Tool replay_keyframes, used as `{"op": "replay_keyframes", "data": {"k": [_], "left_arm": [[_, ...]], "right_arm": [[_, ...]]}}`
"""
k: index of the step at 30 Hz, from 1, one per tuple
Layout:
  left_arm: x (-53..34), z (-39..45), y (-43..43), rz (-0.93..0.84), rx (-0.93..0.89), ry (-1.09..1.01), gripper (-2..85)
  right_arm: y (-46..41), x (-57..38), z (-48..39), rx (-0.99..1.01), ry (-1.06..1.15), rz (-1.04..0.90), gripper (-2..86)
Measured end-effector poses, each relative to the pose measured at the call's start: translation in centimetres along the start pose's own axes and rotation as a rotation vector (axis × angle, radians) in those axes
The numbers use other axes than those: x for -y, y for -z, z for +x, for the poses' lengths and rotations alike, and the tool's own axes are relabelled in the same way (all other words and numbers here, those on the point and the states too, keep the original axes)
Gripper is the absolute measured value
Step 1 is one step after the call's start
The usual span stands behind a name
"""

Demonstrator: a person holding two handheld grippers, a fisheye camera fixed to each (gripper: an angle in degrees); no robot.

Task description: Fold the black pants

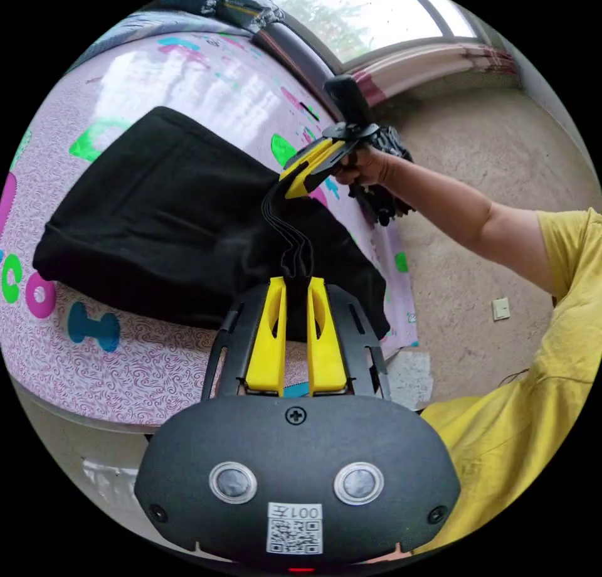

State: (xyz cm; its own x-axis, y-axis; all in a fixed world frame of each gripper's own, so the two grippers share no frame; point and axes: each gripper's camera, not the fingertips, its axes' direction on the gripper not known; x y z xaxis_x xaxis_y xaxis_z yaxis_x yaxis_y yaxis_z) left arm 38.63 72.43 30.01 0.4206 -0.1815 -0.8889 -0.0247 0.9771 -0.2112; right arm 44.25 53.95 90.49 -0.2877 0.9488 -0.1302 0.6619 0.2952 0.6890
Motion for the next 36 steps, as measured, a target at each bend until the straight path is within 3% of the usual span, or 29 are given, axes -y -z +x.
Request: {"op": "replay_keyframes", "data": {"k": [10, 16, 20, 28, 32, 36], "left_arm": [[0.8, -2.1, -1.7, -0.109, -0.056, -0.134, 6.2], [1.0, -2.2, 0.8, -0.067, -0.026, -0.203, 3.5], [3.1, -4.0, 0.9, -0.021, -0.012, -0.137, 1.1], [5.6, -7.6, -2.7, -0.16, 0.066, -0.028, -1.3], [5.1, -8.9, 1.6, -0.031, 0.026, 0.012, -1.3], [3.2, -13.6, 9.3, 0.207, 0.049, 0.217, -1.1]], "right_arm": [[0.9, 1.3, -4.1, -0.029, 0.055, -0.024, 7.5], [4.0, 0.0, -6.4, -0.057, 0.042, 0.025, 5.3], [4.2, 0.8, -7.0, -0.117, 0.05, 0.09, 1.9], [-1.3, 2.3, -5.1, -0.162, -0.004, -0.15, 0.6], [2.2, 3.5, -5.7, -0.134, 0.042, -0.039, 1.1], [7.2, 4.8, -4.3, -0.106, 0.031, 0.135, 2.4]]}}
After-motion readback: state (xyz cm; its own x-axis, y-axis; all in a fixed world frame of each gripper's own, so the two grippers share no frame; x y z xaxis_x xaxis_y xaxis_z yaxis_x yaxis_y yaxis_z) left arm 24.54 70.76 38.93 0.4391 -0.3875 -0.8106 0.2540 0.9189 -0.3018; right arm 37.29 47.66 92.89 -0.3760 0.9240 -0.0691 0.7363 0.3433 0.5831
